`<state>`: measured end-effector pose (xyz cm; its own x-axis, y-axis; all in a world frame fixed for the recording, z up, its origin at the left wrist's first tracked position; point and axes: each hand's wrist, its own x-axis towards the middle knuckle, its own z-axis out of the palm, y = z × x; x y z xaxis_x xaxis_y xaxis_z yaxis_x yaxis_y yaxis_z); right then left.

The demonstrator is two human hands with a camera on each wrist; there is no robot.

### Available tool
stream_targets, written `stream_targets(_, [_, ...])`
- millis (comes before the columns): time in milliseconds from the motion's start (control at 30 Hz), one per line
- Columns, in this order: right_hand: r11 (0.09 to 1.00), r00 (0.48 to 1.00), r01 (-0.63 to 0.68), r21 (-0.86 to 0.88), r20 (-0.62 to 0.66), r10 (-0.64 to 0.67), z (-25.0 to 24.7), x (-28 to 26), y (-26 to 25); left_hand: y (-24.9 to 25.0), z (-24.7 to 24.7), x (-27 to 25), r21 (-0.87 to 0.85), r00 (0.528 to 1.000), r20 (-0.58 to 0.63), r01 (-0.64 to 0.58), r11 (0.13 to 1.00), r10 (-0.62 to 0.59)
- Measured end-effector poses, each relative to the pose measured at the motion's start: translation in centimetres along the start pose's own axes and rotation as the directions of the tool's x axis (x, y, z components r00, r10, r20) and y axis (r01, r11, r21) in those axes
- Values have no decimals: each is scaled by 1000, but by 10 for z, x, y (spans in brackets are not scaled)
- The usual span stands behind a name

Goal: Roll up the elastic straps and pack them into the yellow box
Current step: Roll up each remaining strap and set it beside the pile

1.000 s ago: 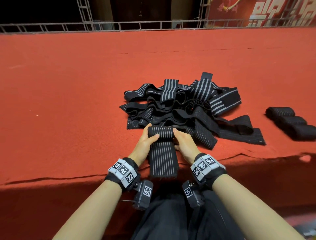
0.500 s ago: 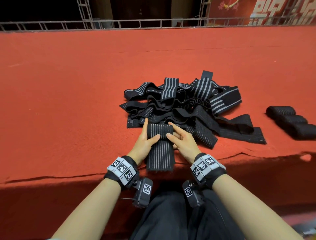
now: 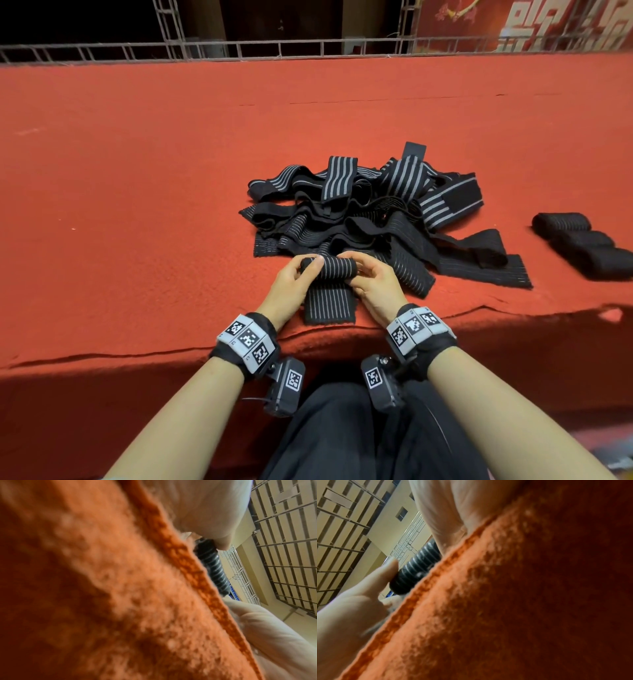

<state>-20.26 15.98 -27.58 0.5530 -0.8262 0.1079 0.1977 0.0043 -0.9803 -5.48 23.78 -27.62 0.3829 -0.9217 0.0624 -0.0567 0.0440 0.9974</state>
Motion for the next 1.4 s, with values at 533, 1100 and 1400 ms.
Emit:
stream_targets(533, [992,992,-120,28,-21,120,2,6,5,1,-5,-1,-179,996,39,92,980,-86])
stream_targets(1100, [963,983,-183,196,41,178,3,2,-10,16,-3,6,-319,970,24,236,918,-242])
stream_targets(1400, [980,980,-86,178,-162,115,-6,3,-46,52,23,2,-336,996,94,36,941,-5])
